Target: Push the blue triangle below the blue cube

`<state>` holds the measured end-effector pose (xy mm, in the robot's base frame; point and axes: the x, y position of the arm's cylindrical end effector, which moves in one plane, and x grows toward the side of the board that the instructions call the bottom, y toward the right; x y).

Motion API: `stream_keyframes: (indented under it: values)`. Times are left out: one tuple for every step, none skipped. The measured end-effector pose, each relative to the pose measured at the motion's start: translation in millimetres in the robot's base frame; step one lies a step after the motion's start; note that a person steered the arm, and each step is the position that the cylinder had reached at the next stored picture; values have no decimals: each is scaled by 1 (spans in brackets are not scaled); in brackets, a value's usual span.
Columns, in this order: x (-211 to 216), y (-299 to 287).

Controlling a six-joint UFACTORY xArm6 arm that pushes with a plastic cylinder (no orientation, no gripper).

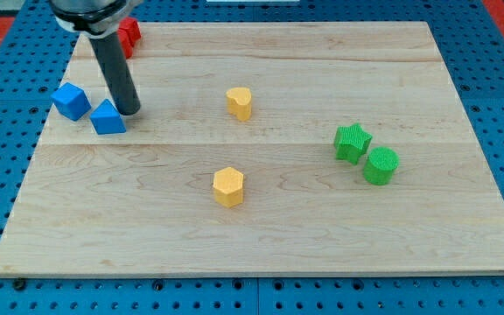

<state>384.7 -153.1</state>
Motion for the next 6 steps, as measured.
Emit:
stream_keyframes:
  values:
    - [32,8]
    - [27,-52]
    - [4,-82]
    - [-7,-44]
    - [37,9]
    - [85,-62]
